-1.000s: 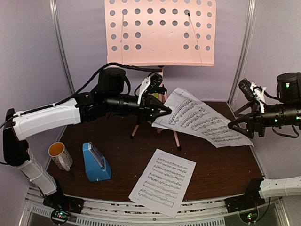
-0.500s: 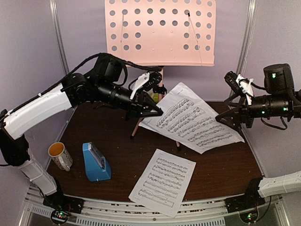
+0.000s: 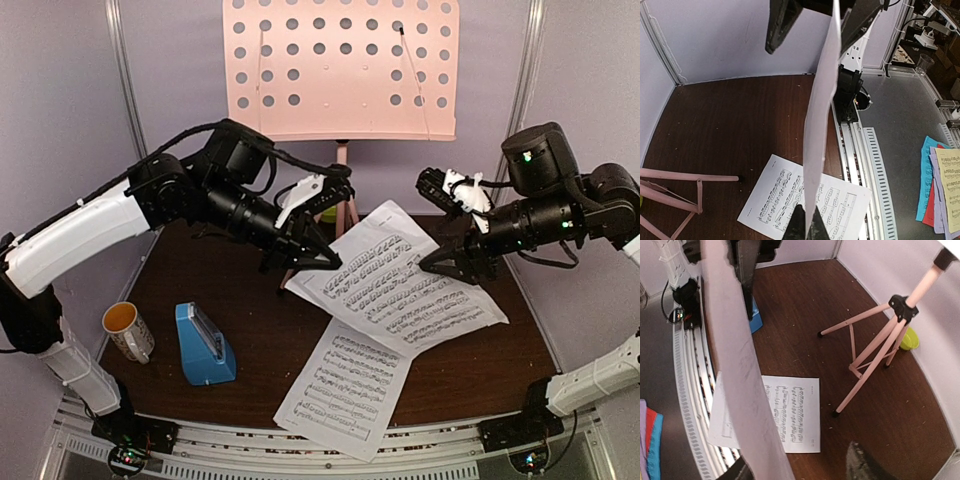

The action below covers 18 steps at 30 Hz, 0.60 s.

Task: Set up the instrument practice props

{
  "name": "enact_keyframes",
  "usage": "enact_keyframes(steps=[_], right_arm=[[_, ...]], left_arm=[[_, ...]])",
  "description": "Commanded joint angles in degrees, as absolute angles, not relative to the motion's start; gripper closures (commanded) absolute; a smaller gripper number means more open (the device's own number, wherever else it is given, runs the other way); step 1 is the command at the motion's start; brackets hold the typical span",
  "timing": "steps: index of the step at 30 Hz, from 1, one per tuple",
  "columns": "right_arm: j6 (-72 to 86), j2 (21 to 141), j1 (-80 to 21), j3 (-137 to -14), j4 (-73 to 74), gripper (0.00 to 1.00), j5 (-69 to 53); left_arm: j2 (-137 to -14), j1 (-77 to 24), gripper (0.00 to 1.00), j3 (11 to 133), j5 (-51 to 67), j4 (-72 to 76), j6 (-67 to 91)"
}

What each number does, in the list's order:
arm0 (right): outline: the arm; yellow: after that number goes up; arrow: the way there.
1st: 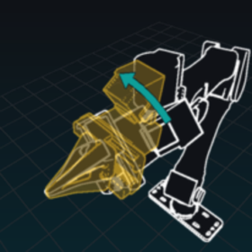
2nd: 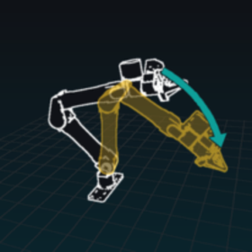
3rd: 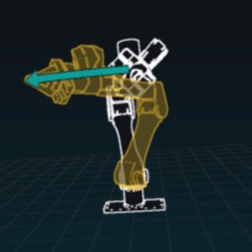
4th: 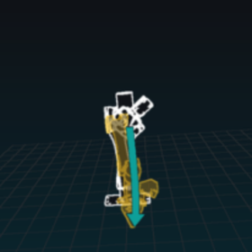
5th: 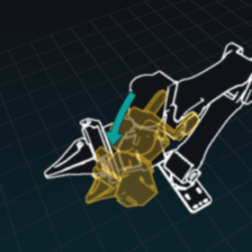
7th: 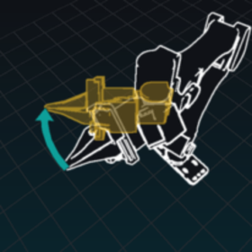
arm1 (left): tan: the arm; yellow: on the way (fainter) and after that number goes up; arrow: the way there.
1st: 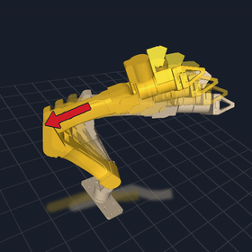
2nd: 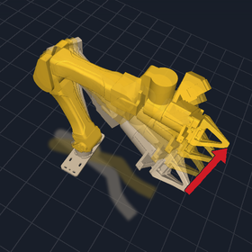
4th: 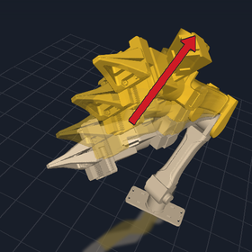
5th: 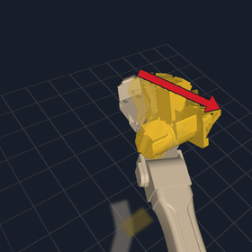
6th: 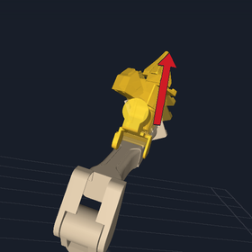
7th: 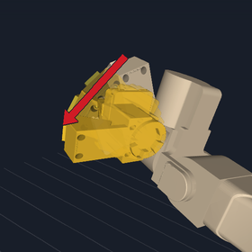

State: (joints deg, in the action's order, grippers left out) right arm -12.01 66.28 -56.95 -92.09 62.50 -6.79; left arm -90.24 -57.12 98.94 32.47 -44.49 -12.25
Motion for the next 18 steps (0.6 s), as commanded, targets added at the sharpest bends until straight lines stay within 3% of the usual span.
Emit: enact_keyframes(steps=[1,3,5,6,9,12,14,18], right_arm=[[-11.62,67.86,-59.08,-93.69,64.09,0.54,-3.83],[-10.95,68.44,-59.61,-94.11,64.62,0.71,-2.8],[-9.99,68.15,-59.83,-93.9,64.49,0.95,-2.54],[-9.39,67.66,-59.85,-93.5,63.93,1.0,-2.36],[-7.92,64.96,-59.86,-91.2,60.69,1.0,-1.26],[-6.8,61.39,-59.9,-88.29,57.14,1.0,0.29],[-6.18,59.36,-59.9,-86.34,54.87,1.0,0.69],[-3.91,57.05,-59.85,-82.97,51.36,1.0,0.13]], left_arm=[[-89.67,-57.39,1.0,100.85,30.93,-45.01,-13.39],[-89.59,-57.39,1.0,100.85,30.27,-44.92,-13.23],[-89.39,-57.39,1.0,100.19,29.36,-43.72,-12.45],[-89.13,-57.39,1.0,99.66,28.83,-42.71,-11.97],[-87.22,-57.27,0.95,96.66,26.01,-36.88,-9.38],[-85.34,-56.75,0.81,93.55,22.35,-30.95,-6.43],[-84.33,-55.92,0.53,91.72,20.52,-27.49,-3.37],[-82.13,-54.57,0.27,88.02,15.44,-20.85,2.54]])
